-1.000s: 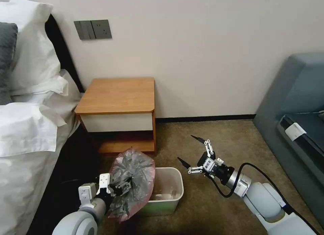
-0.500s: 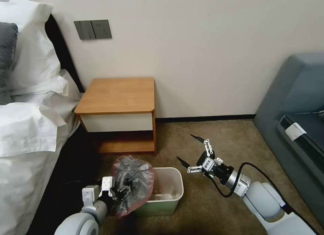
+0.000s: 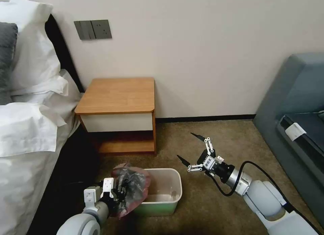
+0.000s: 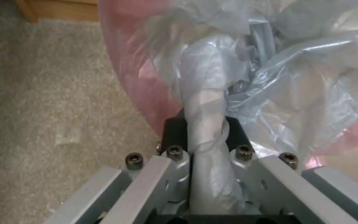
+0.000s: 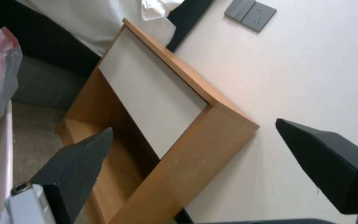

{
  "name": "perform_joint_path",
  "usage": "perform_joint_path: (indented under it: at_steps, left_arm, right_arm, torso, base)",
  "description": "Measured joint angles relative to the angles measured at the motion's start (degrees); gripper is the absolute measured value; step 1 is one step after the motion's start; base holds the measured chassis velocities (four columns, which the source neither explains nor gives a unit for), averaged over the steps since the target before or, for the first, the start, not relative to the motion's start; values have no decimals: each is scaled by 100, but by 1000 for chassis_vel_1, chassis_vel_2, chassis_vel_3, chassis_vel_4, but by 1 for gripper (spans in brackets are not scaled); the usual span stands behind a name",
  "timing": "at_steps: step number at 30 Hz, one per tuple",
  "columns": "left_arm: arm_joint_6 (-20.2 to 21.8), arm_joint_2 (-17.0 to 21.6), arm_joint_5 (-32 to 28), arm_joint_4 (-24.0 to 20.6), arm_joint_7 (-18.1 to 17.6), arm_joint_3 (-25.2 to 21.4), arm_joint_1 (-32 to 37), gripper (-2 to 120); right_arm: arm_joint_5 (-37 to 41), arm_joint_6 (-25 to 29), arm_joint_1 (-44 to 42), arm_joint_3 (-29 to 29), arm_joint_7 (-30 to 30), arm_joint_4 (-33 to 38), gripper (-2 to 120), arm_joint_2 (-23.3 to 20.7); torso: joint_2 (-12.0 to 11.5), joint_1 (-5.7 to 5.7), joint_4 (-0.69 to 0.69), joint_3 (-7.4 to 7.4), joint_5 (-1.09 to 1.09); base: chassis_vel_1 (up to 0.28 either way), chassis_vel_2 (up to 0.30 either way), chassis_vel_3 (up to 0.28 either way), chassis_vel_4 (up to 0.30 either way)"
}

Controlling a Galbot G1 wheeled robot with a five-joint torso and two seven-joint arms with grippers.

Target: Pick up the garbage bag from the table and place it over the trash can.

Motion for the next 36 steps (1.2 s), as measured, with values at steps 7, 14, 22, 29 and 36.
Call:
perform_joint_path:
  at_steps: [7,14,22,29,36]
  left_arm:
    - [0,-42,3,-72,-86,-16,-17,7]
    - [-39,-136,-32,-252,-255,-38,2,7]
    - [-1042,-170,-65,-626,-210,-74,-27,7]
    - [-1657,-175,-27,-610,-202,-147,-72,7]
    - [-1974,-244,130,-588,-163,-119,-63,7]
  right_arm:
    - [4,-11,32,-14,5,0,100,-9]
    - [555,-279,30,-266,247,185,100,-30]
    - [2383,-1356,203,-1020,706,896,100,-59]
    - [2966,-1750,680,-1583,768,1042,100,-84]
    - [3042,-1959,1558,-2460,646,815,100,-217]
  torso:
    - [0,0,0,0,0]
    - [0,0,0,0,0]
    - [0,0,0,0,0]
    - [0,0,1,0,0]
    - [0,0,1,0,0]
  base:
    - [0,0,0,0]
    - [0,0,0,0]
    - [0,0,0,0]
    - [0,0,0,0]
    - [0,0,0,0]
